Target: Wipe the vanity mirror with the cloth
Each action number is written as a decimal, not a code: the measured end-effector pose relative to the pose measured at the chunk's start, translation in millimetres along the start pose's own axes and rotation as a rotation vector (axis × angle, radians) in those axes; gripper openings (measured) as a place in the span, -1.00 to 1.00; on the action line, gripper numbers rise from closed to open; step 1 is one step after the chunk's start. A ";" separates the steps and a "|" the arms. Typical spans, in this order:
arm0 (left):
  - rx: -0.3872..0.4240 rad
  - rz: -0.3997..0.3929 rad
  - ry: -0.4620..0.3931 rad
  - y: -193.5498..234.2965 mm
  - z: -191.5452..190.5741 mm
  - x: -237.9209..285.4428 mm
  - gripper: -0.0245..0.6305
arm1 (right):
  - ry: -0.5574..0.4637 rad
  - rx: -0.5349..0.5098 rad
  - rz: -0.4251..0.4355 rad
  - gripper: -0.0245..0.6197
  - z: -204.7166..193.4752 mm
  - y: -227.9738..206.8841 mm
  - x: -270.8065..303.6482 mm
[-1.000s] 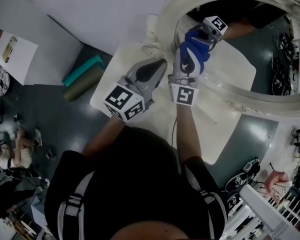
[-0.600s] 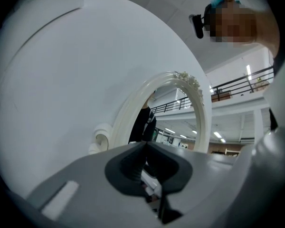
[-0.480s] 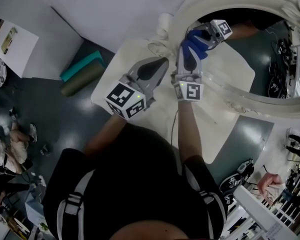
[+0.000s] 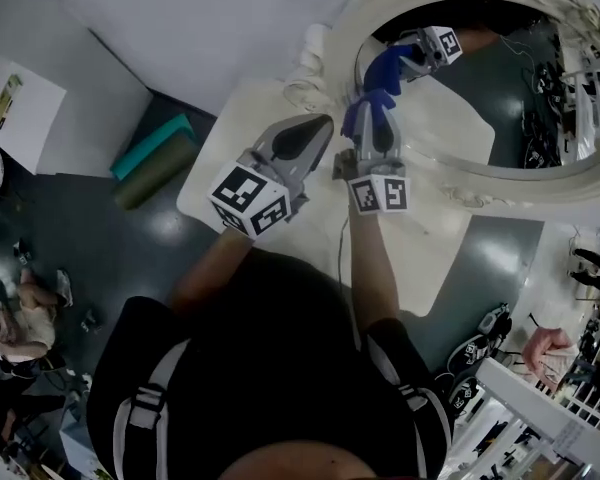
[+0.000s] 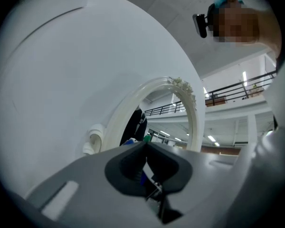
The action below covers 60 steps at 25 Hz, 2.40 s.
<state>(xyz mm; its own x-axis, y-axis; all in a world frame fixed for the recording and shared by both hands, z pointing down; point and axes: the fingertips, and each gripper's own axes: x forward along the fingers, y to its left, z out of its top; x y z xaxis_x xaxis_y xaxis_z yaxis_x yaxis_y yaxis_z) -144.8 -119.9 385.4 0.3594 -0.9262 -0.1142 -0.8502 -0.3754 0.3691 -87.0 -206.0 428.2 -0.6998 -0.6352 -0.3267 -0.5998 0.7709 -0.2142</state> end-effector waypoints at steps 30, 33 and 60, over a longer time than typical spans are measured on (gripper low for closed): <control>0.012 -0.189 0.174 -75.0 -77.8 24.9 -0.90 | 0.264 -0.111 -0.495 -0.79 39.7 -28.2 -189.1; 0.017 -0.195 0.186 -77.3 -82.2 25.4 -0.90 | 0.276 -0.094 -0.515 -0.80 38.6 -30.0 -193.1; 0.029 -0.185 0.182 -80.8 -79.2 26.7 -0.90 | 0.303 -0.119 -0.490 -0.80 45.1 -27.5 -183.8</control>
